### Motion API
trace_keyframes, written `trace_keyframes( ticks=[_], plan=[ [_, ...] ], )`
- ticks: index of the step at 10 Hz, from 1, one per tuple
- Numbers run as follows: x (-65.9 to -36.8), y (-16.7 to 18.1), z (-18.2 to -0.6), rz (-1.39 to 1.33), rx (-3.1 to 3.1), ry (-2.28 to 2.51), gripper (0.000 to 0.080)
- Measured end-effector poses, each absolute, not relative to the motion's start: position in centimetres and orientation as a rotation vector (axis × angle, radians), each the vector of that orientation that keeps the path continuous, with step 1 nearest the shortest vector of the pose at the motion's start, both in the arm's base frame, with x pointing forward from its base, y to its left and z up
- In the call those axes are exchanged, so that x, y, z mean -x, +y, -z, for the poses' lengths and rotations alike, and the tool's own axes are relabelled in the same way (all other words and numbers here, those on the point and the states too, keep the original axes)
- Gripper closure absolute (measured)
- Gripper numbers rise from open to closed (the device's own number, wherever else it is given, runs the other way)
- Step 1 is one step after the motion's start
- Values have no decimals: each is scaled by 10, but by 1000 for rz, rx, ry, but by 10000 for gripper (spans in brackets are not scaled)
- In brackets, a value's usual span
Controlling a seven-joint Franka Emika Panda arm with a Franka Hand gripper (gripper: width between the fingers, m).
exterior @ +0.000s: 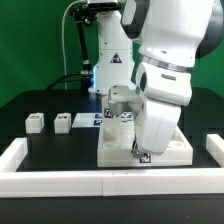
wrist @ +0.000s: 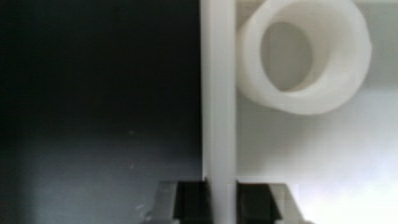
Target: Assemble square table
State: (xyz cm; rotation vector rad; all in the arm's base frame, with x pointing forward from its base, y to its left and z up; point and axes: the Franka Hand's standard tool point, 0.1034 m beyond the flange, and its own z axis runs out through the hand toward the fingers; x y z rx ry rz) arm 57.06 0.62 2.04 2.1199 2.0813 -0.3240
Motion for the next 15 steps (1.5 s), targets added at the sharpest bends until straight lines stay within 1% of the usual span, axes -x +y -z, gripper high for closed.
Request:
trace_keyframes(
  ticks=[3, 6, 8, 12, 15],
  plan=[
    [-571, 7, -20, 322, -2144, 2055, 737],
    [-591, 35, -20, 308, -2186, 2008, 737],
    [-614, 50, -20, 283, -2193, 1980, 737],
    [-629, 54, -23, 337, -2152, 1973, 735],
    [-629, 51, -26, 364, -2162, 1961, 735]
  ],
)
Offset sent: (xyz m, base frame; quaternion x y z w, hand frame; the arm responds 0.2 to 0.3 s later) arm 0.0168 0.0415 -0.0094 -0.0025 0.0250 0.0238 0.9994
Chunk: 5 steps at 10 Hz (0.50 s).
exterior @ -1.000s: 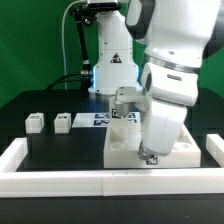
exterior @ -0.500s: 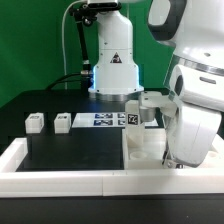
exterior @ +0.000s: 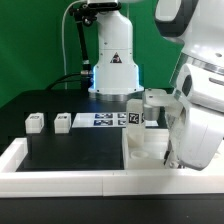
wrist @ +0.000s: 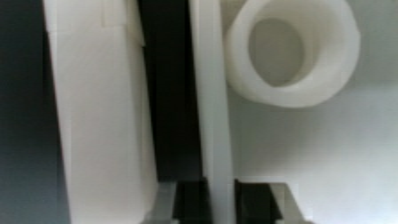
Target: Assemble square table
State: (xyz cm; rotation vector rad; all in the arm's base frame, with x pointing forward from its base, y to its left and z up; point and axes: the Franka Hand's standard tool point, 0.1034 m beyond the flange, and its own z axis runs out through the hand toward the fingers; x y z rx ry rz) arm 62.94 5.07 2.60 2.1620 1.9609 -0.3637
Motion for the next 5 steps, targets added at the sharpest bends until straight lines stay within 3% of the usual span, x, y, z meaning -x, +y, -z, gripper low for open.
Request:
trace_keyframes(
  ticks=[2, 3, 5],
  plan=[
    [-629, 47, -25, 372, -2155, 1961, 735],
    [-623, 46, -25, 403, -2162, 1963, 646],
    [-612, 46, -27, 474, -2178, 1968, 369]
  ],
)
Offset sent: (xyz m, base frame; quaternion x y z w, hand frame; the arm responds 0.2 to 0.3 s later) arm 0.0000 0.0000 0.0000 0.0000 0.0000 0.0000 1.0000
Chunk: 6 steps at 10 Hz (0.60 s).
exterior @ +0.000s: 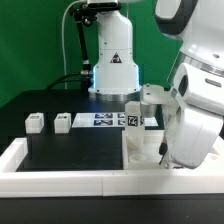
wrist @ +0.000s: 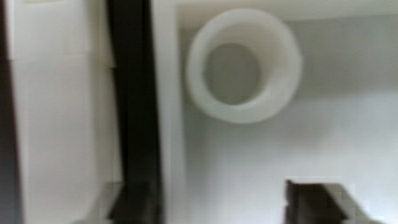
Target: Assemble square table
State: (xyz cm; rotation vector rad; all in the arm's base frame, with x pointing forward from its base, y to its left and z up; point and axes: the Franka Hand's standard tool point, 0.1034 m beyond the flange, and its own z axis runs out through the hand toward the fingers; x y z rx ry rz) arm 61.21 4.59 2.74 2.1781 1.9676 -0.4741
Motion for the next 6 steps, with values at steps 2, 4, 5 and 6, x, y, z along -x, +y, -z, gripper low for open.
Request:
trace_keyframes(
  ticks=[2, 4, 5, 6],
  plan=[
    [-604, 46, -30, 519, -2188, 1970, 210],
    [-603, 45, -30, 530, -2191, 1969, 164],
    [-603, 45, -30, 531, -2191, 1968, 153],
    [-603, 44, -32, 534, -2185, 1970, 153]
  ],
)
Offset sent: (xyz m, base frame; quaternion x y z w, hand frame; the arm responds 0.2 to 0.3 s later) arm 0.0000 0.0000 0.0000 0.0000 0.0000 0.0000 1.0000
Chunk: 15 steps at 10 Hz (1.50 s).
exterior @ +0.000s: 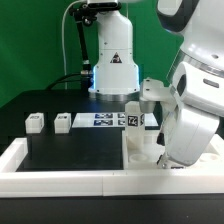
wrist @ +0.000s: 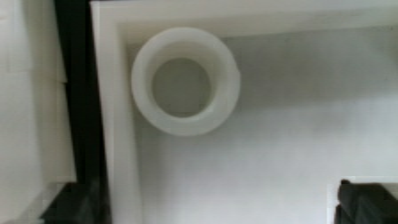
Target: Assemble square table
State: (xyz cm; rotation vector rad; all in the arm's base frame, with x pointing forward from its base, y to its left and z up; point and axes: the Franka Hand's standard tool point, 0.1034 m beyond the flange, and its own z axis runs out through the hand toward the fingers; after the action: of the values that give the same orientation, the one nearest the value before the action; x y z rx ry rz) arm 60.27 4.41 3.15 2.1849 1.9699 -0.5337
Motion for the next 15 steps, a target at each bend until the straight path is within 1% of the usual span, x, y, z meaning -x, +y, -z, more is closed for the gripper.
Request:
trace_keyframes(
  ticks=[1, 3, 5, 6, 7, 8, 13, 14, 15],
  plan=[
    [-601, 42, -41, 525, -2174, 1954, 153],
    [-591, 41, -70, 449, -2249, 1840, 150],
    [-583, 40, -90, 409, -2412, 1593, 150],
    [-575, 34, -100, 465, -2492, 1448, 150],
    [-569, 33, -101, 512, -2558, 1337, 150],
    [-569, 33, -99, 505, -2572, 1322, 150],
    [-569, 32, -99, 506, -2571, 1323, 150],
    [-570, 32, -99, 479, -2584, 1294, 150],
    [-569, 31, -104, 372, -2641, 1181, 150]
  ],
)
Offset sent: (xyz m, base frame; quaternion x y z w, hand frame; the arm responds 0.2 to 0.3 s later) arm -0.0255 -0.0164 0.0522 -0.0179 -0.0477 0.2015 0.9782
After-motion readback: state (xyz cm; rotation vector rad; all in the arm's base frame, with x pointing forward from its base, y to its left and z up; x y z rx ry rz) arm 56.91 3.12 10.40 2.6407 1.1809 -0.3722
